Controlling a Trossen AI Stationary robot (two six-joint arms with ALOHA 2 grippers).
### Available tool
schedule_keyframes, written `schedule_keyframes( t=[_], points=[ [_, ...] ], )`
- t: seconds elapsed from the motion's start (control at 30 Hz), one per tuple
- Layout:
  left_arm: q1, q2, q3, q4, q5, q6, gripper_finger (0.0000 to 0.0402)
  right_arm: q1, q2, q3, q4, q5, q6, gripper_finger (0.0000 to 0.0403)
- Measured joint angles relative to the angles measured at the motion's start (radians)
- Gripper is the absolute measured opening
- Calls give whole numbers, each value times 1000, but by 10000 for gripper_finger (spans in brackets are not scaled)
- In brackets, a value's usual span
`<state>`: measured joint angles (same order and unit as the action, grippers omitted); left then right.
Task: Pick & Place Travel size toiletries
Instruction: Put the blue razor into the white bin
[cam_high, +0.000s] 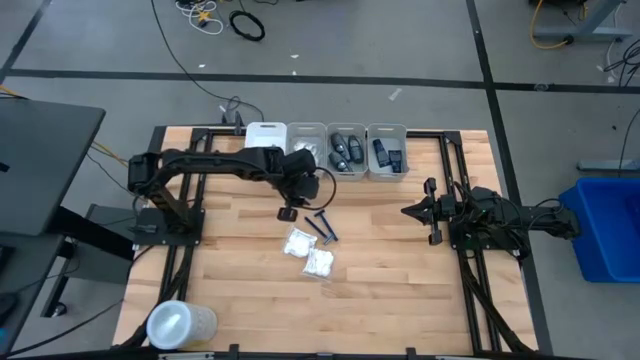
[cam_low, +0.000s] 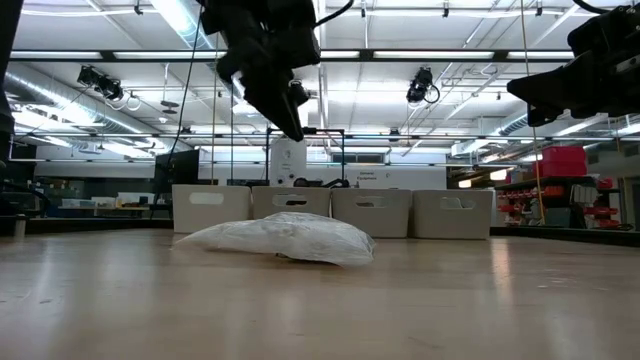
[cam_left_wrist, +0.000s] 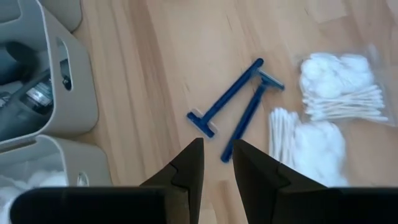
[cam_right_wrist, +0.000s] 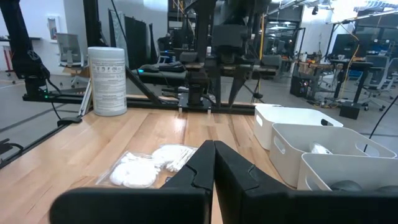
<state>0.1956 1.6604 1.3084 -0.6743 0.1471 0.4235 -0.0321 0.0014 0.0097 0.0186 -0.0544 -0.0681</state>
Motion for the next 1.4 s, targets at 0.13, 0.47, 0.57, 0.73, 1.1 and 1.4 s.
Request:
schedule_keyframes(
  t=[0.13, 0.47, 0.57, 0.73, 1.1, 1.4],
  points=[
    [-4, -6, -83, 109, 12, -16, 90, 0, 0, 0, 0, 0, 0, 14],
    [-5, -8, -219, 252, 102, 19, 90, 0, 0, 0, 0, 0, 0, 14],
    [-5, -8, -241, 284, 110, 64, 90, 0, 0, 0, 0, 0, 0, 14],
    [-4, -8, -270, 307, 113, 132, 90, 0, 0, 0, 0, 0, 0, 14],
    [-4, -7, -280, 334, 109, 269, 124, 0, 0, 0, 0, 0, 0, 14],
    [-4, -7, -280, 336, 155, 243, 225, 0, 0, 0, 0, 0, 0, 14]
  ],
)
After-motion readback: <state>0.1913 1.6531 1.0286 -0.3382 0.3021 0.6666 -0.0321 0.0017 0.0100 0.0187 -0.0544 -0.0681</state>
